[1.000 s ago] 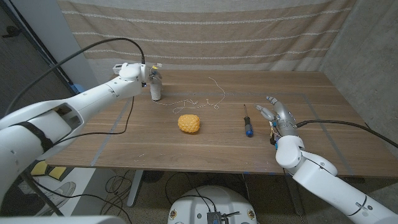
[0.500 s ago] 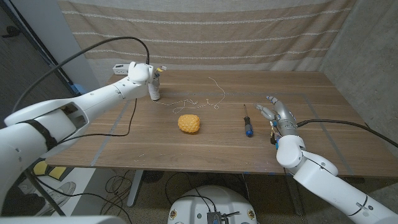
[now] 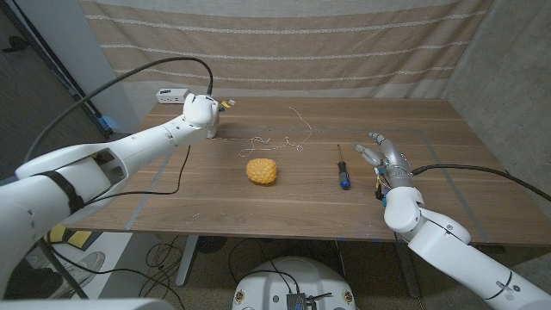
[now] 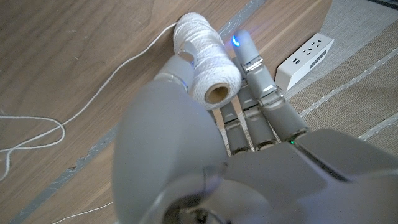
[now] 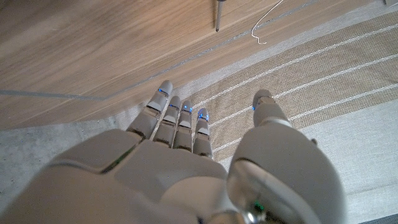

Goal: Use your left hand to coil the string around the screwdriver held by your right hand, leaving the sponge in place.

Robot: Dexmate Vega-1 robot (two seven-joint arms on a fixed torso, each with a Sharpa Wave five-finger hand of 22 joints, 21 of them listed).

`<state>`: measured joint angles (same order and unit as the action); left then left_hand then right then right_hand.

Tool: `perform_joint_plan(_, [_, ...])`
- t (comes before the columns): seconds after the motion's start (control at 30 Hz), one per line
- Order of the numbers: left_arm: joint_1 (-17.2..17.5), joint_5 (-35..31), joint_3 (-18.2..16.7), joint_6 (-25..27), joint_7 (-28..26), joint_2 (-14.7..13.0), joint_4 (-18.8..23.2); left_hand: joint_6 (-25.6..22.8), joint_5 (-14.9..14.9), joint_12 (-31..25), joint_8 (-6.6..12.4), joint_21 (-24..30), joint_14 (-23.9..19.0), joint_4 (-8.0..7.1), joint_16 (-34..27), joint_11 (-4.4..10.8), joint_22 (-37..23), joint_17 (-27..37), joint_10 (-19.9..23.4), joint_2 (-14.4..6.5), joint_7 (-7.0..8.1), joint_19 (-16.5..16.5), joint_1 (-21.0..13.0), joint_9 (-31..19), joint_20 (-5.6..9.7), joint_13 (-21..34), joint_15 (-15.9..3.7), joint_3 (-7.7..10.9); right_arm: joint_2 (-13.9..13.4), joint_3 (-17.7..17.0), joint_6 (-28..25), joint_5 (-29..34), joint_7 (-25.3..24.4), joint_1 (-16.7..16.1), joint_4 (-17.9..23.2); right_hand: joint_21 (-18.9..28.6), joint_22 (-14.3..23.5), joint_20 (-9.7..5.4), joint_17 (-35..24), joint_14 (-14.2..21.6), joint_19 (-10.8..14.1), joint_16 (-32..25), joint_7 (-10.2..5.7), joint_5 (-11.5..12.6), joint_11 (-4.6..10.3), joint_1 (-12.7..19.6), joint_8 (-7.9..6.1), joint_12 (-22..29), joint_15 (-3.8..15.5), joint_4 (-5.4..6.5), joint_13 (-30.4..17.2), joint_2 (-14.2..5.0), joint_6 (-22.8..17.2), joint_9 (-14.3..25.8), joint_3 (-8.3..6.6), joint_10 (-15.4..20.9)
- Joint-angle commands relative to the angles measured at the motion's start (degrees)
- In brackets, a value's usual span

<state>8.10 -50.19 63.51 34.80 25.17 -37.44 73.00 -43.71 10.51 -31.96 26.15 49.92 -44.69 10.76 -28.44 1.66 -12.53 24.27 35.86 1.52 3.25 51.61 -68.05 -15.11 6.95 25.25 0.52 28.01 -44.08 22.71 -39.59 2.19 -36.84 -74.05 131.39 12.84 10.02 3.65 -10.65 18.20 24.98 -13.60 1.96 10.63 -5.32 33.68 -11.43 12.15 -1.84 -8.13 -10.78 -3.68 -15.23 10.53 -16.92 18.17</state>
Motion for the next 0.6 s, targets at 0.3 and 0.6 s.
perform_joint_plan(0.3, [13.48,21.96,-20.32,-15.06,-20.08,-6.16,9.67,-8.85,-0.66,-6.21,0.48,3.11,-18.33,-0.66,1.13,-0.90,0.66,-0.29,6.31,-7.64,-7.58,2.42,-10.76,-2.99,4.78,7.90,-13.57,0.45,1.10,6.55,-24.08,3.90,0.64,5.43,5.53,2.95,1.47,1.55,-5.33,14.59,7.13,-8.47,0.10,1.07,-0.29,-1.37,-1.15,2.12,4.61,0.67,-1.29,-0.08,-7.37,0.24,2.63,8.71])
perform_joint_plan(0.6, [19.12,33.37,-27.92,-25.72,-29.77,-6.17,9.20,-9.07,-0.66,-5.91,0.43,4.12,-19.20,-1.00,2.42,-0.98,1.12,-1.89,6.80,-7.41,-7.77,3.16,-10.84,-3.10,4.60,7.81,-13.30,0.49,0.07,11.97,-36.39,3.38,2.31,10.79,7.70,3.04,1.87,1.35,-8.95,16.32,6.85,-12.12,-0.28,1.59,0.87,-2.01,-1.28,3.30,5.50,0.57,-2.35,1.26,-10.07,0.36,4.18,11.45])
